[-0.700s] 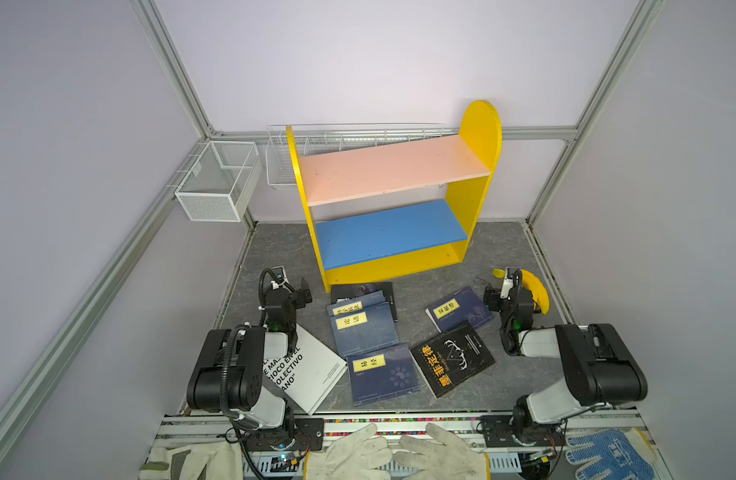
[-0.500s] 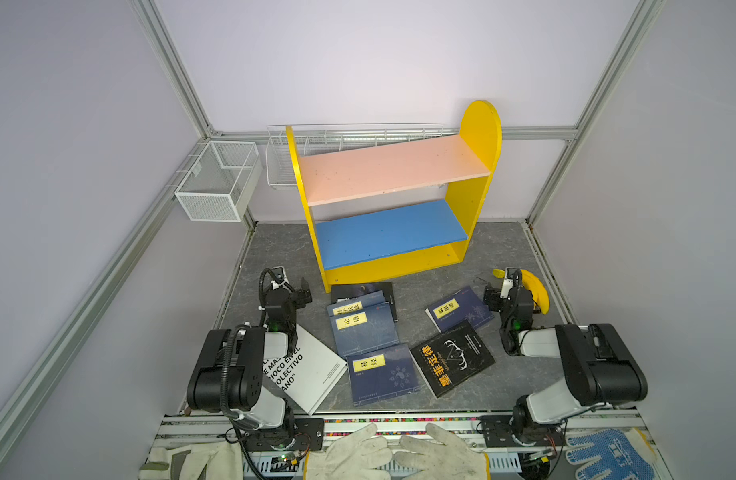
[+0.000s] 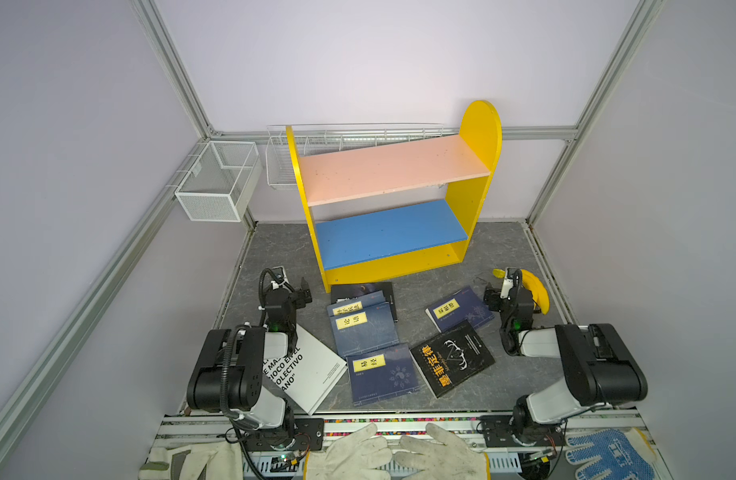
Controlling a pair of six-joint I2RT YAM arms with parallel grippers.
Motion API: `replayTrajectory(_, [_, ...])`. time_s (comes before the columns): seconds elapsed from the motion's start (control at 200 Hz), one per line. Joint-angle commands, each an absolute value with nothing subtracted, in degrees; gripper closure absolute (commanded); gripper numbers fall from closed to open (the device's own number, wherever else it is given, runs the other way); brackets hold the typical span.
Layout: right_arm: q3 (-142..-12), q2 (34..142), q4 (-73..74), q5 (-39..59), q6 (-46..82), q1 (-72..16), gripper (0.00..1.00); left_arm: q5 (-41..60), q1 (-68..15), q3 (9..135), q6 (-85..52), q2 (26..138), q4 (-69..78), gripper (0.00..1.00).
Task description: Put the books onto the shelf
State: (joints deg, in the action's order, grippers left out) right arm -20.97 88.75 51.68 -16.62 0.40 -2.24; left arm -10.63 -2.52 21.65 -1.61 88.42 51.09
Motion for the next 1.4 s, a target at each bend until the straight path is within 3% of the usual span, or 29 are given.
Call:
replayTrajectory(0.0, [-21.0, 88.1, 52.4, -16.4, -0.3, -2.0, 0.11, -10.4, -2.6, 22.9, -0.6, 88.9, 51.2, 0.01])
replayTrajectory(1.08, [-20.7, 88.0, 52.8, -16.4, -0.3, -2.1, 0.11, -11.1, -2.7, 23.0, -0.8, 88.9, 51.2, 0.01])
replayTrajectory(1.21, [-22.7, 84.7, 47.9, -18.1, -1.6, -3.3, 0.12, -19.0, -3.5, 27.6, -3.3, 79.7, 35.1, 0.01])
replayTrajectory(1.285, [-28.2, 78.9, 31.8, -20.7, -0.2, -4.2, 0.12, -22.4, -3.5, 32.8, -7.9, 72.3, 19.6, 0.01])
replayTrajectory(1.395, [-37.3, 73.8, 13.5, -17.9, 0.6, -4.4, 0.12, -16.0, -3.5, 38.3, -12.7, 63.2, 3.8, 0.01])
